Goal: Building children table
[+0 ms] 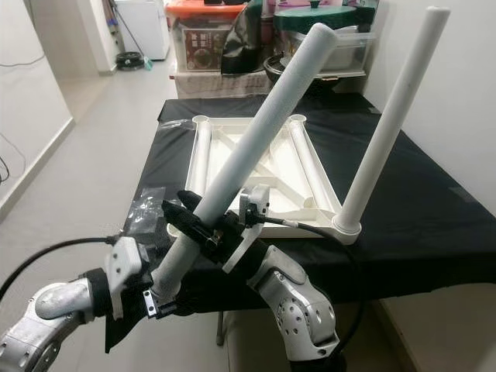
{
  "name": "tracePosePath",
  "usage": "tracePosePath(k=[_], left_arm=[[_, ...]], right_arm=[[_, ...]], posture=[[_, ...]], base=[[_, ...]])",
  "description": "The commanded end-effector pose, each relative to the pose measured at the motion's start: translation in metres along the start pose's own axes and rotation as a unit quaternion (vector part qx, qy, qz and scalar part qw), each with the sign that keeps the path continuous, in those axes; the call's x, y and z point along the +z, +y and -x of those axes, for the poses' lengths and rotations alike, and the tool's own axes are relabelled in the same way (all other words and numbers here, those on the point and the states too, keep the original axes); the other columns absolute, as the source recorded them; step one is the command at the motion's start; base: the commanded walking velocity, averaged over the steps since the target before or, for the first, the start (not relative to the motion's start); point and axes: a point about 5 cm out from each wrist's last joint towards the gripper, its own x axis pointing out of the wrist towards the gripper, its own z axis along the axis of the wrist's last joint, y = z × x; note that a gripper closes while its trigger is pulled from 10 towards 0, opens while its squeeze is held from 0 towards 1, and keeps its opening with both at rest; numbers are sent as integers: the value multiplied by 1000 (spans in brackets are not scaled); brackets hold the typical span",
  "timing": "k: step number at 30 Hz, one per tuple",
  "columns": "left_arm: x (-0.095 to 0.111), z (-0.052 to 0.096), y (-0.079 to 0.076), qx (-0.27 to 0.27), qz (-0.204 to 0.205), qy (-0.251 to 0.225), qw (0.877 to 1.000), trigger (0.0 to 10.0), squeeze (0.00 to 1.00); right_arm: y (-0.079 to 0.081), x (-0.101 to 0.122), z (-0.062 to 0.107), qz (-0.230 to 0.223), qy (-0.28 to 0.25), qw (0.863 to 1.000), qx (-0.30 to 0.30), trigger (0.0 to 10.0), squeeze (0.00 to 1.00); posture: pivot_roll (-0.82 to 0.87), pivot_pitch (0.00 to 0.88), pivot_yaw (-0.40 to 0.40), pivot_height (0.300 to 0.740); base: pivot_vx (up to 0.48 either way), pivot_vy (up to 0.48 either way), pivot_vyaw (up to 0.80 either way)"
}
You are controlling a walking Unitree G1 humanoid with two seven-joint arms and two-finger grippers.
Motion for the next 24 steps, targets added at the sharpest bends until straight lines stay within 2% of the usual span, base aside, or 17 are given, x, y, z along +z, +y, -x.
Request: tracePosePath(k=[1, 2, 3, 6, 7, 8, 10, 11, 13, 15, 17, 18, 19, 20, 22, 23, 24], left_arm=[[3, 4, 7, 23, 1, -13, 1000, 10000, 1000], [6, 6, 10, 33, 6, -21, 999, 10000, 1000], [13, 12, 16, 66, 8, -32, 997, 10000, 1000], [17, 17, 20, 89, 7, -34, 995, 10000, 1000], [23, 22, 24, 114, 7, -38, 993, 10000, 1000], [23, 22, 24, 114, 7, -38, 993, 10000, 1000], [31, 33, 30, 151, 5, -43, 988, 10000, 1000], [36, 40, 32, 169, 3, -47, 984, 10000, 0], [39, 44, 33, 179, 2, -50, 983, 10000, 0], [43, 59, 44, 264, -9, -64, 962, 10000, 0], [43, 59, 44, 264, -9, -64, 962, 10000, 0], [41, 66, 51, 310, -5, -63, 949, 10000, 0], [41, 66, 51, 310, -5, -63, 949, 10000, 0], [5, 93, 76, 472, 2, 34, 881, 10000, 0], [5, 93, 76, 472, 2, 34, 881, 10000, 0], [-11, 104, 82, 523, -11, 88, 848, 10000, 0], [-25, 114, 82, 561, 31, 98, 821, 10000, 0]], right_arm=[[-4, 8, -1, 14, -18, 1000, -7, 0, 0], [-7, 10, -1, 21, -20, 999, -15, 0, 0], [-18, 17, 1, 44, -27, 997, -54, 0, 0], [-29, 23, 3, 65, -32, 993, -90, 0, 0], [-40, 30, 5, 95, -34, 987, -125, 0, 0], [-40, 30, 5, 95, -34, 987, -125, 0, 0], [-53, 44, 9, 139, -40, 975, -169, 0, 0], [-60, 52, 11, 162, -43, 967, -193, 0, 0], [-64, 57, 12, 173, -46, 962, -206, 0, 0], [-75, 73, 12, 196, -68, 944, -257, 0, 0], [-75, 73, 12, 196, -68, 944, -257, 0, 0], [-77, 77, 11, 204, -73, 939, -268, 0, 0], [-77, 77, 11, 204, -73, 939, -268, 0, 0], [-78, 77, 3, 213, -69, 934, -280, 10000, 0], [-78, 77, 3, 213, -69, 934, -280, 10000, 0], [-79, 76, 0, 217, -66, 932, -283, 10000, 0], [-78, 74, -3, 219, -62, 931, -284, 10000, 0]], posture=[[-38, 0, -1, 740], [-37, 0, -1, 740], [-32, 0, -5, 740], [-31, 0, -6, 740], [-25, 0, -10, 740], [-25, 0, -10, 740], [-15, 0, -18, 740], [-4, 0, -25, 740], [-4, 0, -25, 740], [21, 0, -39, 740], [21, 0, -39, 740], [21, 0, -39, 740], [21, 0, -39, 740], [26, 0, -39, 740], [26, 0, -39, 740], [26, 0, -39, 740], [19, 0, -33, 740]], base=[[0, 0, 0], [0, 0, 0], [0, 0, 0], [0, 0, 0], [0, 0, 0], [0, 0, 0], [0, 0, 0], [0, 0, 0], [0, 0, 0], [0, 0, 0], [0, 0, 0], [0, 0, 0], [0, 0, 0], [0, 0, 0], [0, 0, 0], [0, 0, 0], [0, 0, 0]])
